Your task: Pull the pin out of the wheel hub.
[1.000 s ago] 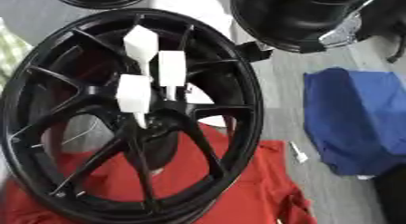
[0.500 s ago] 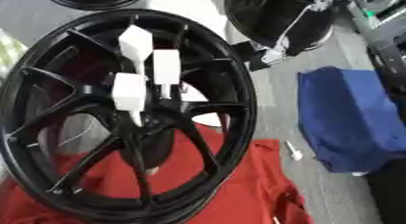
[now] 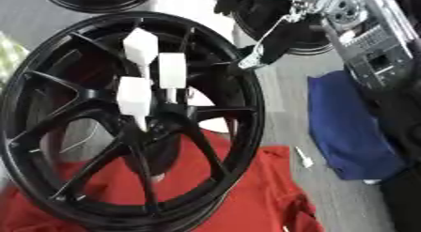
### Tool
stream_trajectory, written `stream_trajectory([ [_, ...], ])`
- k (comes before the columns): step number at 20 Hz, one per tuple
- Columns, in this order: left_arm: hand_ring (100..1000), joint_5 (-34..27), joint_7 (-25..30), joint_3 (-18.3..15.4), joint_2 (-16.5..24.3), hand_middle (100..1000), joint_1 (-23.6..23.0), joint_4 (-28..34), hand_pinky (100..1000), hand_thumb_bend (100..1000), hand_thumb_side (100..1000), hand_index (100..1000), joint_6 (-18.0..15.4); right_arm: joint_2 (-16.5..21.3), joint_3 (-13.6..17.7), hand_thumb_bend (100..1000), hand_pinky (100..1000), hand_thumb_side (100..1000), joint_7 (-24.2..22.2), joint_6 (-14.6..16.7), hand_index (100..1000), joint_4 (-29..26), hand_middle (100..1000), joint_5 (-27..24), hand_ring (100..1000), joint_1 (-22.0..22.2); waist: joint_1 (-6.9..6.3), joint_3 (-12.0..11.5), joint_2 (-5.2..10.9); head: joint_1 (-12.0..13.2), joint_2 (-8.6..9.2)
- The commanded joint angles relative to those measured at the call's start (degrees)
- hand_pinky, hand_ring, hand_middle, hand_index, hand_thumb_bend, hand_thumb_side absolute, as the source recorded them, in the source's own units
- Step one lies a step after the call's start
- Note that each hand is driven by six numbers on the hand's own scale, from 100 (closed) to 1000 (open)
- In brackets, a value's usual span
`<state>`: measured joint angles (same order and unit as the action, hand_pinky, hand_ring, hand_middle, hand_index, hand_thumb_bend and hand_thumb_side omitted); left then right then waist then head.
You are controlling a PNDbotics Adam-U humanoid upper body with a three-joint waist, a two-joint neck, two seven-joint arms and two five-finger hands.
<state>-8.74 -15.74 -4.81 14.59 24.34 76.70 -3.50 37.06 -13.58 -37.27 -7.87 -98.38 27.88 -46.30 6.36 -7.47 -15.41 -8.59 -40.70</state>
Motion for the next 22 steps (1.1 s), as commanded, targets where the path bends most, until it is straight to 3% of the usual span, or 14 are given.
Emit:
stream_trajectory([
  [1,512,-0.1,0.3,0.2,0.3,480,1.1,0.6,648,157,983,710,0.0,0.0,-0.7,672,750,243,1.1,-2.6,806,-1.1,721,0.1,814,-0.4,-0.28,-0.3,1.29,-0.7,-0.22],
  [8,513,-0.2,0.6,0.6,-0.6,481,1.7,0.6,648,163,989,710,0.4,-2.0,-2.9,659,737,245,0.9,-8.9,807,-1.0,722,-2.1,817,-0.6,-0.32,-1.4,1.03,-1.6,-0.04],
  [22,514,-0.3,1.1,1.1,-2.1,484,2.3,0.3,649,174,993,710,0.7,-2.2,-4.0,645,719,256,0.4,-13.5,810,-2.8,715,-5.9,813,-0.9,0.29,-3.0,1.6,-3.5,-2.45],
])
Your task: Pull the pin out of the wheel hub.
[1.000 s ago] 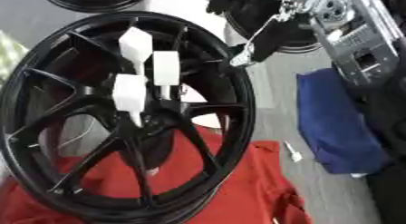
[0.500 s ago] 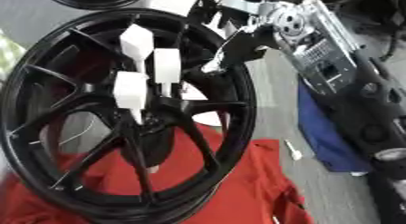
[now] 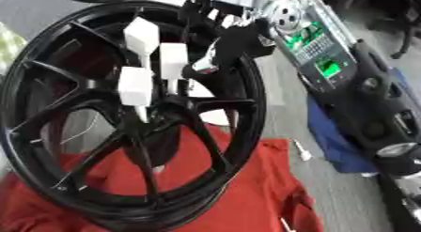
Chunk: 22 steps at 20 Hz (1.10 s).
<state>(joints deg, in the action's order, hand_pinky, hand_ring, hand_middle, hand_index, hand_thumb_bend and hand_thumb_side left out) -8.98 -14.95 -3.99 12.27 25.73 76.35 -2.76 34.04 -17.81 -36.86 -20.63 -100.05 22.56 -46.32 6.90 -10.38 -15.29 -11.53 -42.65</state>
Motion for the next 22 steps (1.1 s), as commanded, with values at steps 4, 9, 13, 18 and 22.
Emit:
stream_trajectory([
  [4,515,-0.1,0.4,0.4,-0.2,484,1.1,0.6,649,177,994,710,0.0,0.7,0.1,639,716,254,-0.1,-1.5,809,-1.0,713,-0.8,812,-0.9,-0.08,-0.5,1.51,-1.1,-0.67],
  [9,515,-0.1,0.4,0.5,-0.5,485,1.3,0.7,649,179,994,710,0.0,0.2,-0.1,637,712,251,0.2,-1.9,805,-0.6,707,-0.9,809,-0.7,0.06,-0.9,1.37,-1.4,-0.46],
  [13,515,-0.2,0.5,0.6,-0.7,485,1.6,0.8,649,179,994,710,0.0,-0.2,-0.4,620,707,217,0.7,-2.2,780,0.0,682,-0.7,802,-0.5,0.1,-1.2,1.16,-1.8,-0.33],
  [18,515,-0.1,0.6,0.7,-0.8,486,1.7,0.9,649,180,993,710,0.1,-0.5,-0.8,597,704,182,1.1,-2.1,754,0.3,661,-0.2,794,-0.4,0.12,-1.4,1.05,-2.0,-0.26],
  [22,516,-0.1,0.6,0.7,-0.9,486,1.8,1.0,649,179,992,710,0.1,-0.6,-1.1,574,700,154,1.5,-2.3,738,0.4,646,0.6,787,-0.2,0.11,-1.5,0.96,-2.2,0.05],
])
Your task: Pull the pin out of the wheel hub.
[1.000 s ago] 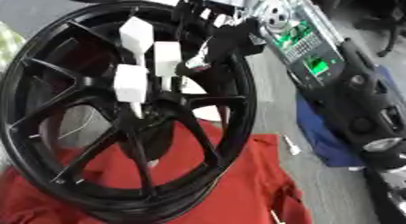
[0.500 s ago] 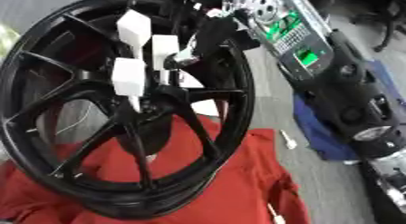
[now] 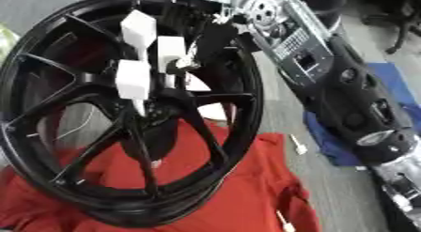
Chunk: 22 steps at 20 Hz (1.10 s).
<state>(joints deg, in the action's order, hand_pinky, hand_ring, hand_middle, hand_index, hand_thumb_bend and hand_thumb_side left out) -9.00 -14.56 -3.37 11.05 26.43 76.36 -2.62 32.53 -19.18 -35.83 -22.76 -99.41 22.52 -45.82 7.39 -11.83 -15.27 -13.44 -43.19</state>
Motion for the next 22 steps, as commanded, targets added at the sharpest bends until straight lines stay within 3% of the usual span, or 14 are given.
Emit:
stream_trajectory([
  [1,515,-0.1,0.2,0.1,0.3,486,1.1,1.0,649,179,992,710,0.0,0.8,0.3,572,699,152,0.6,-0.3,736,-0.2,644,0.9,786,-0.6,-0.38,-0.1,0.92,-0.2,0.66],
  [12,515,0.1,0.4,0.3,0.2,486,1.3,1.2,648,175,991,709,0.2,0.5,0.0,553,683,118,1.1,-1.5,695,-0.1,593,0.8,770,-0.3,-0.43,-0.2,0.7,-0.6,0.81],
  [22,516,0.2,0.4,0.3,0.1,487,1.3,1.2,649,177,991,709,0.3,0.3,0.4,524,657,100,3.3,-4.1,594,-0.3,472,-2.2,710,-0.2,-0.44,-0.5,0.78,-0.9,0.05],
])
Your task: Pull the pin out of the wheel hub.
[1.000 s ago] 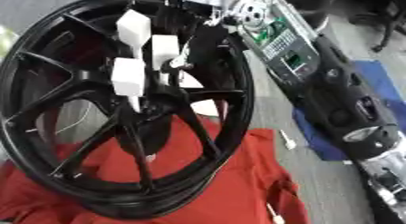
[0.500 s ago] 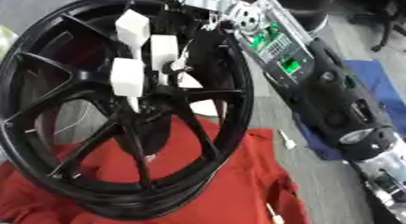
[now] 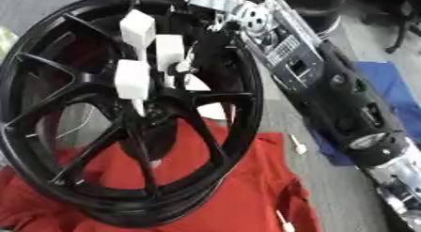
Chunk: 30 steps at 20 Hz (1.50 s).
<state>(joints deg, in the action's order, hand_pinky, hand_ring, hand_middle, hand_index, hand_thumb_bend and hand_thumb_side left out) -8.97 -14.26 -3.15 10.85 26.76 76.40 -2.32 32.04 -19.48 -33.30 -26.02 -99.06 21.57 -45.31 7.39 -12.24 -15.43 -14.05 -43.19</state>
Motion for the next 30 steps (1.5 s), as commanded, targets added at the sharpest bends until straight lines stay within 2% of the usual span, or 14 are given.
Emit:
stream_trajectory([
  [1,516,0.2,0.1,0.1,0.2,487,1.0,1.1,649,177,991,709,0.0,0.8,0.7,476,654,100,1.2,-1.3,584,-0.8,463,-1.8,703,-0.7,-0.44,-0.1,0.97,-0.3,0.04],
  [3,516,0.2,0.1,0.1,0.2,487,1.0,1.1,649,177,991,709,0.0,0.9,0.8,395,645,100,2.0,-2.2,566,-1.0,440,-3.0,690,-0.7,-0.45,-0.1,1.02,-0.5,0.0],
  [6,516,0.2,0.1,0.1,0.1,487,0.9,1.1,649,177,991,709,0.1,1.0,1.1,146,630,100,4.0,-3.5,532,-1.2,372,-4.8,661,-0.6,-0.43,-0.1,1.14,-0.6,-0.07],
  [8,517,0.2,0.1,0.1,0.1,488,0.9,1.0,649,177,991,709,0.1,1.2,1.2,100,628,100,5.2,-4.2,515,-1.4,342,-6.2,649,-0.6,-0.42,-0.1,1.21,-0.7,-0.13],
  [11,517,0.2,0.1,0.0,0.0,488,0.9,1.0,649,178,991,709,0.1,1.7,1.2,100,624,100,6.6,-4.8,494,-1.8,298,-7.5,631,-0.7,-0.39,-0.1,1.33,-0.8,-0.2],
  [15,517,0.2,0.1,0.1,0.0,488,0.9,1.0,649,178,991,709,0.1,2.0,1.1,100,624,100,7.2,-5.1,494,-2.1,298,-8.2,631,-0.8,-0.38,-0.1,1.37,-0.9,-0.22],
  [16,517,0.2,0.0,0.0,0.0,488,0.8,1.0,649,178,989,709,0.1,2.3,1.1,100,625,100,7.2,-5.0,450,-2.3,280,-8.2,620,-0.9,-0.34,0.0,1.49,-0.8,-0.28],
  [19,517,0.3,0.0,0.0,0.1,488,0.6,0.9,649,177,989,709,0.2,4.2,1.9,126,628,100,6.8,-4.3,445,-3.8,281,-7.8,617,-1.6,-0.28,0.1,1.78,-0.4,-0.45],
  [20,517,0.3,-0.1,0.0,0.1,488,0.5,0.9,649,177,989,709,0.2,4.8,2.2,135,629,100,6.6,-4.2,443,-4.4,280,-7.8,615,-1.8,-0.27,0.2,1.84,-0.4,-0.48],
  [21,517,0.3,-0.1,-0.1,0.2,488,0.5,0.9,648,177,989,709,0.2,5.4,2.6,107,629,100,6.4,-4.1,442,-5.0,281,-7.8,614,-2.1,-0.27,0.2,1.88,-0.4,-0.5],
  [22,517,0.3,-0.1,-0.1,0.2,488,0.4,0.9,648,177,989,709,0.2,5.9,3.0,141,628,100,6.2,-4.2,441,-5.6,280,-8.0,613,-2.3,-0.28,0.3,1.91,-0.4,-0.54],
  [26,517,0.3,-0.2,-0.2,0.3,488,0.3,0.9,648,176,989,709,0.2,8.0,5.0,127,624,100,5.8,-4.7,441,-7.8,279,-9.6,613,-3.1,-0.31,0.6,1.99,-0.4,-0.41],
  [30,517,0.3,-0.4,-0.4,0.4,488,0.2,0.9,648,176,988,709,0.1,10.6,8.6,100,610,100,6.8,-5.9,445,-9.2,282,-12.8,618,-3.2,-0.28,0.9,2.09,0.2,-0.17],
])
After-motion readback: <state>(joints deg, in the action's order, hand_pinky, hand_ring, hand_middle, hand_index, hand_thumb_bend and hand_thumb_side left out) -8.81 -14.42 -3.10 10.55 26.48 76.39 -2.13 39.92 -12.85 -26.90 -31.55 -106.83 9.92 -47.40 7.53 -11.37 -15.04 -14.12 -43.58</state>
